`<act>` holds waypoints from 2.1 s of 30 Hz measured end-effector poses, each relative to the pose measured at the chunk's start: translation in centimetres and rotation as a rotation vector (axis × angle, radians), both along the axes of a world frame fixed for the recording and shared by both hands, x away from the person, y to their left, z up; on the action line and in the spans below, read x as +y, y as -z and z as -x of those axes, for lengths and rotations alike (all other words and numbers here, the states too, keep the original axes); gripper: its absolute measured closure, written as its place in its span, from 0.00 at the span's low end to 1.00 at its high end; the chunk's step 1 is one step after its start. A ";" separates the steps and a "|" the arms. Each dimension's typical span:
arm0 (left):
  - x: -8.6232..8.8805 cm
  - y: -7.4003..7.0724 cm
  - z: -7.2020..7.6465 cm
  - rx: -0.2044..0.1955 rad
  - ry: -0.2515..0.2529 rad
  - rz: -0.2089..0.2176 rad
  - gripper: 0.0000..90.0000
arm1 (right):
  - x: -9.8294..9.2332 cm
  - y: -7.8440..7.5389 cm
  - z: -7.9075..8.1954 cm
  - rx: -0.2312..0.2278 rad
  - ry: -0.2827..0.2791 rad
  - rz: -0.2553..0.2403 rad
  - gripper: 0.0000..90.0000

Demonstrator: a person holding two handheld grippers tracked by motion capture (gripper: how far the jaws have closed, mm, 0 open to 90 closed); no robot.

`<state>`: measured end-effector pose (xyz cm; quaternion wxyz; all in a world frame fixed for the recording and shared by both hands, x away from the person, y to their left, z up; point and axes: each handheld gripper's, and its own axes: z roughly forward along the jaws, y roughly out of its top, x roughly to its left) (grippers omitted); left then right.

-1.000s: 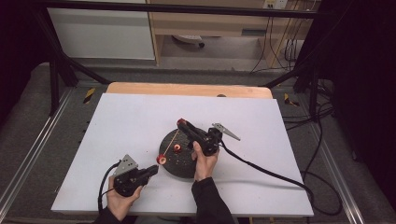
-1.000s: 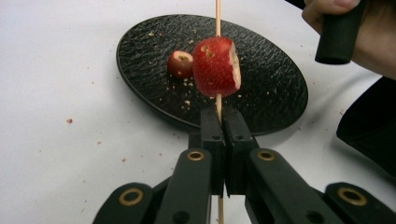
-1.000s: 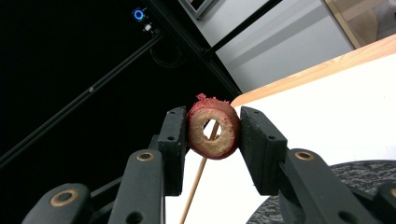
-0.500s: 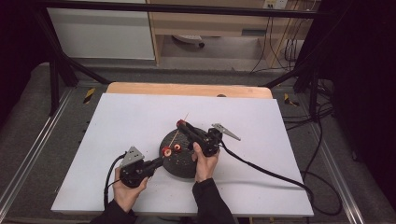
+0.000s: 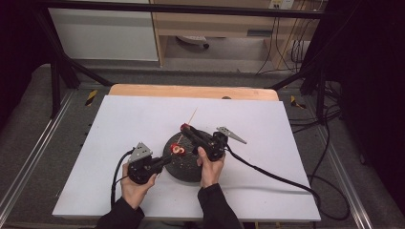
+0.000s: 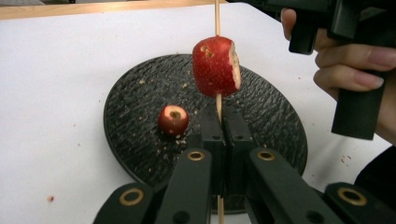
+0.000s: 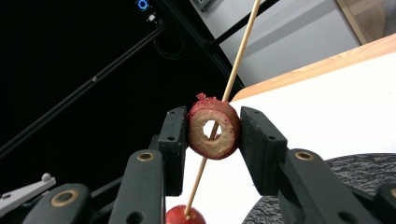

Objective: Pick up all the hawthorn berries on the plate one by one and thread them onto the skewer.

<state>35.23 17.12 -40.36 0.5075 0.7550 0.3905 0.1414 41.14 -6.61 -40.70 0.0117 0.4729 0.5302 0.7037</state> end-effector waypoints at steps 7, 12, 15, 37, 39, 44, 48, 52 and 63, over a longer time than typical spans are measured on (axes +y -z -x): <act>-0.4 -0.4 -0.6 -0.009 0.003 0.008 0.98 | 0.1 0.0 0.3 -0.001 -0.008 0.008 0.70; -0.6 -0.5 -0.9 -0.018 0.010 0.006 0.98 | 0.1 0.0 0.5 -0.004 -0.009 0.013 0.70; -0.8 -0.7 -1.1 -0.017 0.008 0.009 0.98 | 0.2 0.2 0.6 -0.001 -0.016 0.016 0.70; 0.2 0.0 -1.3 -0.007 -0.003 -0.002 0.98 | -0.4 -0.5 1.1 -0.024 -0.021 0.130 0.52; 0.5 0.1 -1.3 -0.006 -0.006 -0.005 0.98 | -0.7 -0.7 1.1 -0.023 -0.020 0.158 0.48; 1.2 0.2 -1.0 -0.003 -0.004 -0.016 0.98 | -1.3 -1.0 0.9 0.001 -0.035 0.257 0.32; 1.8 0.3 -0.7 -0.003 0.005 -0.035 0.98 | -1.9 -1.0 0.7 0.018 -0.062 0.339 0.24; 2.5 0.5 -0.3 -0.002 0.014 -0.057 0.98 | -2.3 -0.8 0.7 0.038 -0.097 0.441 0.17; 5.6 1.4 0.8 0.022 0.000 -0.098 0.98 | -3.0 -0.7 0.7 0.072 -0.189 0.631 0.06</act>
